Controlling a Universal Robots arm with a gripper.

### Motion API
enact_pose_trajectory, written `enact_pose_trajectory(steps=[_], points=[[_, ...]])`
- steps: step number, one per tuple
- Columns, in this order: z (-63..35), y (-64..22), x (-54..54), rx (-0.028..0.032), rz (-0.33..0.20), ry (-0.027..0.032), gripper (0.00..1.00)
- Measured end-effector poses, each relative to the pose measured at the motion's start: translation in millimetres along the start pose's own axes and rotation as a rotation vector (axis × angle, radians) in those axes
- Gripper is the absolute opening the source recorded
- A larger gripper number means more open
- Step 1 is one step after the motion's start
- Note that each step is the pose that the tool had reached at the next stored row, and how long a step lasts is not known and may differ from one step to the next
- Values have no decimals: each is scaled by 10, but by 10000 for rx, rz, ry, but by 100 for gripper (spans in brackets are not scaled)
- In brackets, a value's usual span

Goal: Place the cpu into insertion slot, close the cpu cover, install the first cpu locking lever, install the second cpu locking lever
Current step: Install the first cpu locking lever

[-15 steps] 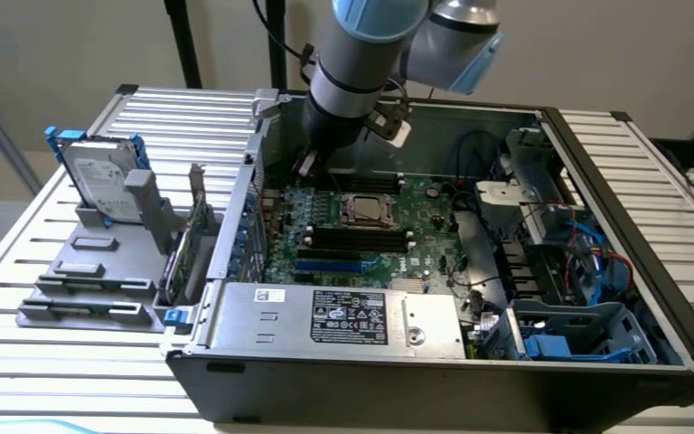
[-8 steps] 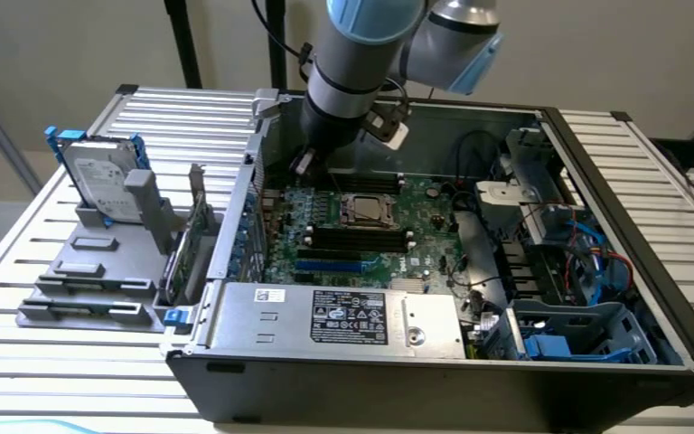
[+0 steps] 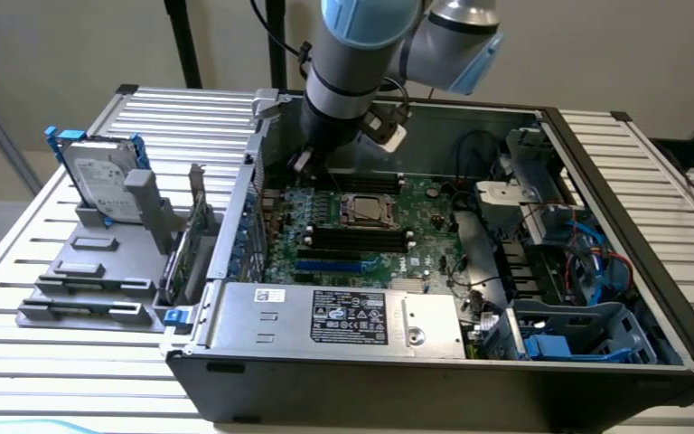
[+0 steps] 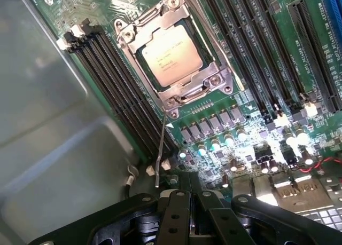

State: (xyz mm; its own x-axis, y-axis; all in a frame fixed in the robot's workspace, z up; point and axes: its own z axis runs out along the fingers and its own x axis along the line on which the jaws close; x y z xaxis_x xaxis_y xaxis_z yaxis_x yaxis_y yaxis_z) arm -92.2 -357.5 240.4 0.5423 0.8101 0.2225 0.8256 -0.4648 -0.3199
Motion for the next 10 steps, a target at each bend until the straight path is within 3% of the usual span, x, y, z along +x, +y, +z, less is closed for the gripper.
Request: enact_pose_trajectory(steps=[10], points=[[5,-23,-15,-52,622,353,11]])
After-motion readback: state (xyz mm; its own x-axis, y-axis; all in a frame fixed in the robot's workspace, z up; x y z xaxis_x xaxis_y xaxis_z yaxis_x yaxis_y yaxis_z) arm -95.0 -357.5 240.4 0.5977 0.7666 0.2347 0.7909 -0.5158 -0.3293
